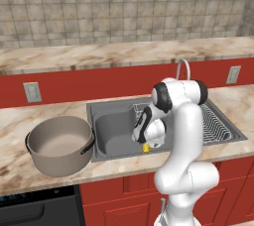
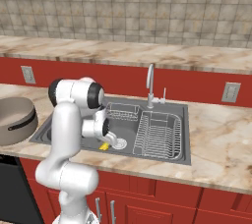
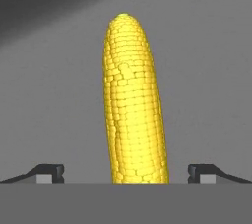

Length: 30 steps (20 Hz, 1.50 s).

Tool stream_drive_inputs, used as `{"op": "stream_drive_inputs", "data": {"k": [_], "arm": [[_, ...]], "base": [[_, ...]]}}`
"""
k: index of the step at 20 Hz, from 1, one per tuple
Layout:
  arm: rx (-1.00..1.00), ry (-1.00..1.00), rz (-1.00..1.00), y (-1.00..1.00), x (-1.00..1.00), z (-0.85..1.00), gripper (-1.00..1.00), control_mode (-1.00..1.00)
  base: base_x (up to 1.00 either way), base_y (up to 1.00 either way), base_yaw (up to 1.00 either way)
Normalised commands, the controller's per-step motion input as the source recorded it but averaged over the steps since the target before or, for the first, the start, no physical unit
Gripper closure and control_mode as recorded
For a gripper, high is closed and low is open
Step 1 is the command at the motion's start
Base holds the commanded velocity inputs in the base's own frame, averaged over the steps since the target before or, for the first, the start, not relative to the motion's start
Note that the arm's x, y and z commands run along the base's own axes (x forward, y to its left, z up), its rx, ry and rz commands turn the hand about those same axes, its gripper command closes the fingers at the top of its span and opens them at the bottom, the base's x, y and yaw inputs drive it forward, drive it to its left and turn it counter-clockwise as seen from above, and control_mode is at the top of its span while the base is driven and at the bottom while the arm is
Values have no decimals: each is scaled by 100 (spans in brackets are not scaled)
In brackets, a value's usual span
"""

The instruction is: Dump the corn from the pot into the sink. Then turn on the water and wash the corn. Then turn off the water and put the corn back in the pot.

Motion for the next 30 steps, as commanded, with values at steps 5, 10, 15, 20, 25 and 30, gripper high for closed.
{"op": "stream_drive_inputs", "data": {"k": [5, 10, 15, 20, 25, 30], "arm": [[0, -5, 1, 2, 11, -29, -100, -100], [0, -5, 1, 8, 14, -27, -100, -100], [0, -4, 1, 10, 11, -26, -100, -100], [0, -3, 0, 0, 0, -30, 100, -100], [0, -3, 0, -2, 0, -30, 100, -100], [5, -7, 0, -17, 0, -18, 100, -100]], "base": [[0, 0, 0], [0, 0, 0], [0, 0, 0], [0, 0, 0], [0, 0, 0], [0, 0, 0]]}}
